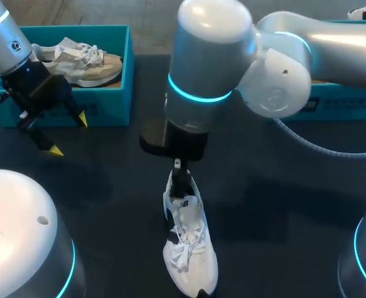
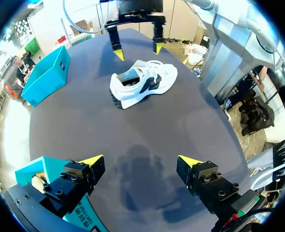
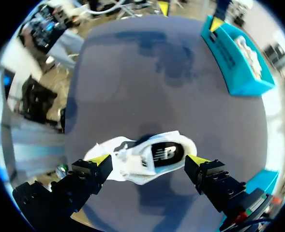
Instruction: Take the shoe out of the shoebox, open the shoe tongue, remove and reinsert the insole, then place the shoe into the shoebox
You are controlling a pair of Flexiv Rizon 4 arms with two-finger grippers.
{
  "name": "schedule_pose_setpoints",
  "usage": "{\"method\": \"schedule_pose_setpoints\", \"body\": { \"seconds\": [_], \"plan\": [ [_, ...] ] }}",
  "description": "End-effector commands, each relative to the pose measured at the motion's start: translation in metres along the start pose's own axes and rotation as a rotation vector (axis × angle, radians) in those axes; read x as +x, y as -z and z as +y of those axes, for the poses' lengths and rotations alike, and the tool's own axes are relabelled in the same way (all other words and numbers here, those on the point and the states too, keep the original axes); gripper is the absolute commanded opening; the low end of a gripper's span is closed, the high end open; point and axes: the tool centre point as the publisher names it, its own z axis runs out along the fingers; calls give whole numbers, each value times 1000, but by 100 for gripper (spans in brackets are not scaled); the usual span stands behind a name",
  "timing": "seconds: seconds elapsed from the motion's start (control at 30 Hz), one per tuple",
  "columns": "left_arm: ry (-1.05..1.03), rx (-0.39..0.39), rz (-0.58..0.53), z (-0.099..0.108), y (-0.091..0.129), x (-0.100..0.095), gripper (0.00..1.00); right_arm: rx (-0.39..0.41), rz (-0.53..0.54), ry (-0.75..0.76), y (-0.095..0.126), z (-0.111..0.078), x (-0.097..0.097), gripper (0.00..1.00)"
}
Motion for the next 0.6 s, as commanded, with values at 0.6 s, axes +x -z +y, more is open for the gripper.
{"method": "schedule_pose_setpoints", "body": {
  "seconds": [0.6],
  "plan": [
    [0, -2, 0, 0, 0, 1, 100, 197, -49, 269, -43, 15, -65, 100]
  ]
}}
